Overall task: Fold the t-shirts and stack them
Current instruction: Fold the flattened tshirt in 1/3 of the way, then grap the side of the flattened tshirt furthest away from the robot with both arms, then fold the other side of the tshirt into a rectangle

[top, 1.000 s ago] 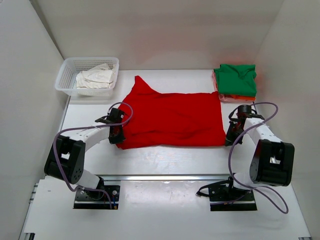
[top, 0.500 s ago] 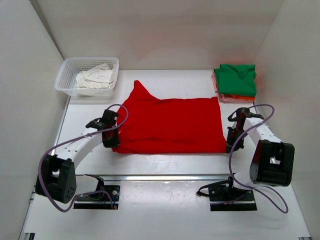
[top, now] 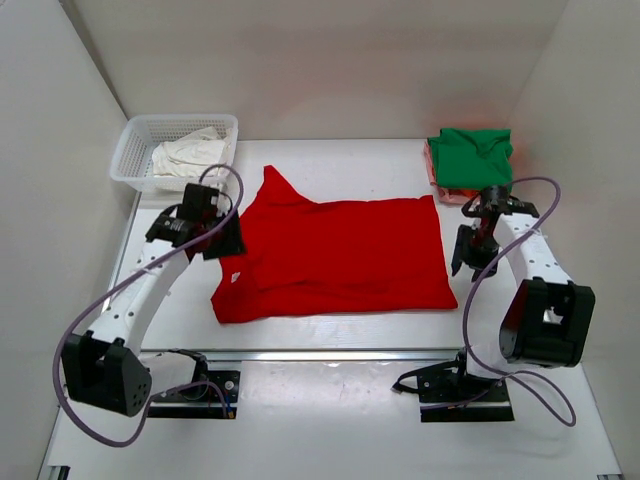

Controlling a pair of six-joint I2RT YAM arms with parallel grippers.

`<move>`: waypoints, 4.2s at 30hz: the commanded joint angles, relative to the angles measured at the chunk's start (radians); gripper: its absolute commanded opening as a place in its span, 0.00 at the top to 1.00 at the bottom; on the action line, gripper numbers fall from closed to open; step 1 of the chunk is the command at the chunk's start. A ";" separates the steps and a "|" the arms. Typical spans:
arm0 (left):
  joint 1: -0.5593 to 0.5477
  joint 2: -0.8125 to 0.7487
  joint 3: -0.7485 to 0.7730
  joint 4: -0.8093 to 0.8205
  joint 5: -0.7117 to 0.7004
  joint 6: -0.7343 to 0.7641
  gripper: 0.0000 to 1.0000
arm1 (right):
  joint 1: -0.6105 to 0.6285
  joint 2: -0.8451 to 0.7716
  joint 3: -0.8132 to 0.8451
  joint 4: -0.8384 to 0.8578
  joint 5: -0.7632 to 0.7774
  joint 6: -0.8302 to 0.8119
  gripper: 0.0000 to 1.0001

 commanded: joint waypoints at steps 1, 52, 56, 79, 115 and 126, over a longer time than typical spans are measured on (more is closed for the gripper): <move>0.009 0.102 0.111 0.120 0.025 -0.015 0.44 | 0.025 0.068 0.108 0.093 0.049 0.028 0.55; 0.061 1.478 1.440 0.294 -0.105 -0.133 1.00 | 0.174 0.702 0.625 0.605 0.170 0.226 0.55; 0.063 1.454 1.417 0.287 -0.082 -0.130 1.00 | 0.181 0.743 0.652 0.605 0.228 0.253 0.53; 0.075 1.268 1.314 0.310 -0.001 -0.110 1.00 | 0.213 0.743 0.705 0.602 0.264 0.199 0.97; 0.044 0.119 0.026 0.287 0.019 -0.129 1.00 | 0.141 0.112 -0.009 0.785 0.029 0.087 1.00; 0.029 -0.103 -0.212 0.262 0.059 -0.153 1.00 | 0.114 -0.002 -0.207 0.743 -0.026 0.073 1.00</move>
